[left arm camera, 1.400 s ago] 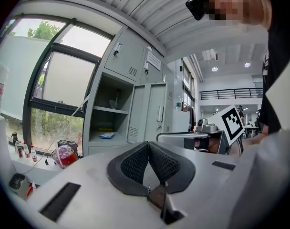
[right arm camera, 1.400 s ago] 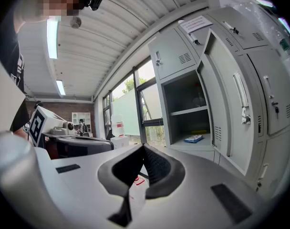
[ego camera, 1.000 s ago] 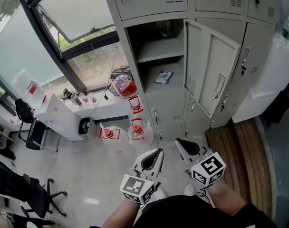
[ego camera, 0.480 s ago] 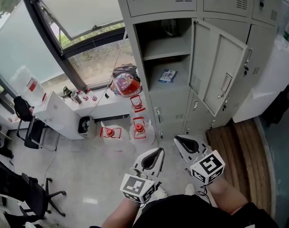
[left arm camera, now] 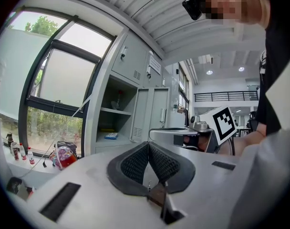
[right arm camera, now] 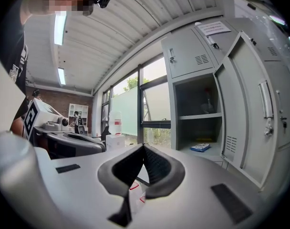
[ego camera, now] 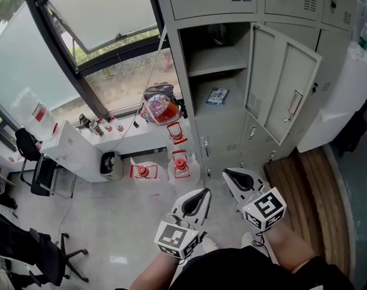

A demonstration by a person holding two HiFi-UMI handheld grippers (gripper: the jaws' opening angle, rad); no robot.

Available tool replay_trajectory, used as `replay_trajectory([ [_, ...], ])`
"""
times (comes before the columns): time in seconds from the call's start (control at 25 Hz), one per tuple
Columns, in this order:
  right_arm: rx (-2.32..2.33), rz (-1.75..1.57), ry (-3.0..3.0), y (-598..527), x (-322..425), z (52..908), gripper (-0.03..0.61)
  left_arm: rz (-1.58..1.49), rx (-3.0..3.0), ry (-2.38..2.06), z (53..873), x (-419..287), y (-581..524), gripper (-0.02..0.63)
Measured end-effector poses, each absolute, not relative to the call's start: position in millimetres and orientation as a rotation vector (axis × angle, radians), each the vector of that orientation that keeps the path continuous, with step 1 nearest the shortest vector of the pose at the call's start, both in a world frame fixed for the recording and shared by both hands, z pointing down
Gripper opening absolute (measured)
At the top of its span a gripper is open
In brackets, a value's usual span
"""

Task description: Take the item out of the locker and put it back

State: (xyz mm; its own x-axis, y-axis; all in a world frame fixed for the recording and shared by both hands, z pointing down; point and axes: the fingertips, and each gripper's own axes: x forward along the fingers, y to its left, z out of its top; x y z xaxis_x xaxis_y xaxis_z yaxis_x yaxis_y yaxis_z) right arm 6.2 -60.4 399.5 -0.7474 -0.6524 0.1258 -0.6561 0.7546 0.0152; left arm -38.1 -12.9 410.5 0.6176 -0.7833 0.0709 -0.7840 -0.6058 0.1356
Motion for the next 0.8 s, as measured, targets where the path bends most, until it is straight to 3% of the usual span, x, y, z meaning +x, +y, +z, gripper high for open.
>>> replay_trajectory([
  [0.8, 1.192, -0.028, -2.802, -119.7, -3.5, 380.7, 0.052, 0.006, 2.756, -1.235, 410.4, -43.3, -36.2, 0.017],
])
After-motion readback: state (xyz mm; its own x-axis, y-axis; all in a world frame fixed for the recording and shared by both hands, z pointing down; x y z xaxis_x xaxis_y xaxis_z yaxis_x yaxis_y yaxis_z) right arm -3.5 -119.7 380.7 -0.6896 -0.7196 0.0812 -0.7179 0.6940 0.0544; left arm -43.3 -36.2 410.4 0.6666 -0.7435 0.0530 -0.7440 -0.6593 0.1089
